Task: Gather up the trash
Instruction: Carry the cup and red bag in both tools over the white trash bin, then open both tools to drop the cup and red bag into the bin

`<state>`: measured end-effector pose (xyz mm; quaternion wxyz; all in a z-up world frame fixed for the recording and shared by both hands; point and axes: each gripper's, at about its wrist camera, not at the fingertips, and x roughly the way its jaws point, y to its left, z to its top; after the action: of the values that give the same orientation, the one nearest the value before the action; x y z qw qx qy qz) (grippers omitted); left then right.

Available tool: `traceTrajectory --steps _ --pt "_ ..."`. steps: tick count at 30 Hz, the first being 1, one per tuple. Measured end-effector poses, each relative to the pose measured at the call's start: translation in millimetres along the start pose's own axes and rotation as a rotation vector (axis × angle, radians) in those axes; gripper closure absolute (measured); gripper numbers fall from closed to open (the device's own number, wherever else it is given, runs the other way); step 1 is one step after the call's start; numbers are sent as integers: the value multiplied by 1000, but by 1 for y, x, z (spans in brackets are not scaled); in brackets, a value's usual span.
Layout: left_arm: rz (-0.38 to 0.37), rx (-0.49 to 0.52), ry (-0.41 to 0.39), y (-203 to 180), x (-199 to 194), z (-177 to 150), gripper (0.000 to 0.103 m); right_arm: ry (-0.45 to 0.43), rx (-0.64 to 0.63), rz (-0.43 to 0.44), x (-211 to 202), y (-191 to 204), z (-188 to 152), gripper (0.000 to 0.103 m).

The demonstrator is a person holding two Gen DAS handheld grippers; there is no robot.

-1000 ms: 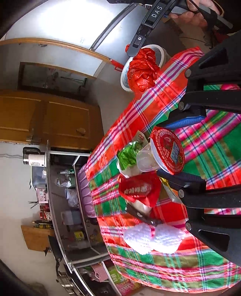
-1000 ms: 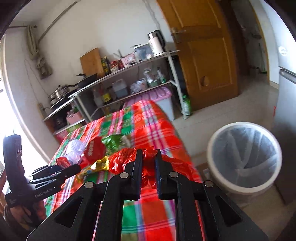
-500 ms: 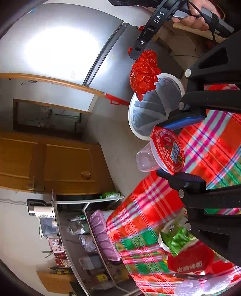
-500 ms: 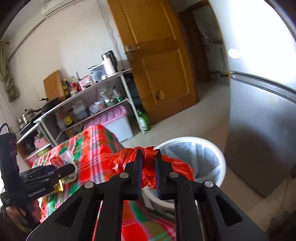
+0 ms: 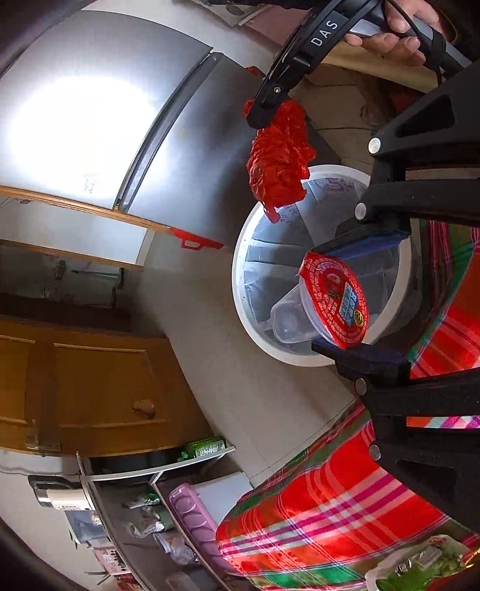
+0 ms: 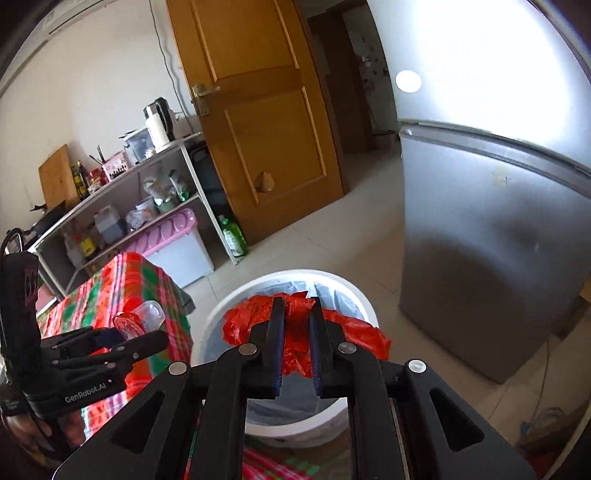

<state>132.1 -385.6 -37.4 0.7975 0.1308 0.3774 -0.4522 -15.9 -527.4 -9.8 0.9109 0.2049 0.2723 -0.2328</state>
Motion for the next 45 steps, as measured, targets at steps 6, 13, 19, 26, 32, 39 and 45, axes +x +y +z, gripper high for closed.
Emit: traceTrajectory --steps 6,13,19,26,32,39,45 --pt "4 15 50 -11 35 5 60 68 -23 -6 39 -6 1 91" --pt "9 -10 121 -5 64 5 49 159 -9 -32 70 -20 -8 77" --pt "11 -21 129 -2 68 6 47 158 18 -23 70 -25 -12 56" --pt "26 -38 111 1 56 6 47 132 10 -34 57 -17 -11 56" --pt "49 -50 86 5 33 2 47 105 -28 -53 39 -2 -10 56" --pt "54 -95 31 19 -9 -7 46 70 -81 -38 19 26 -14 56" --pt "102 -111 -30 38 -53 -21 40 46 -112 31 4 57 -15 56"
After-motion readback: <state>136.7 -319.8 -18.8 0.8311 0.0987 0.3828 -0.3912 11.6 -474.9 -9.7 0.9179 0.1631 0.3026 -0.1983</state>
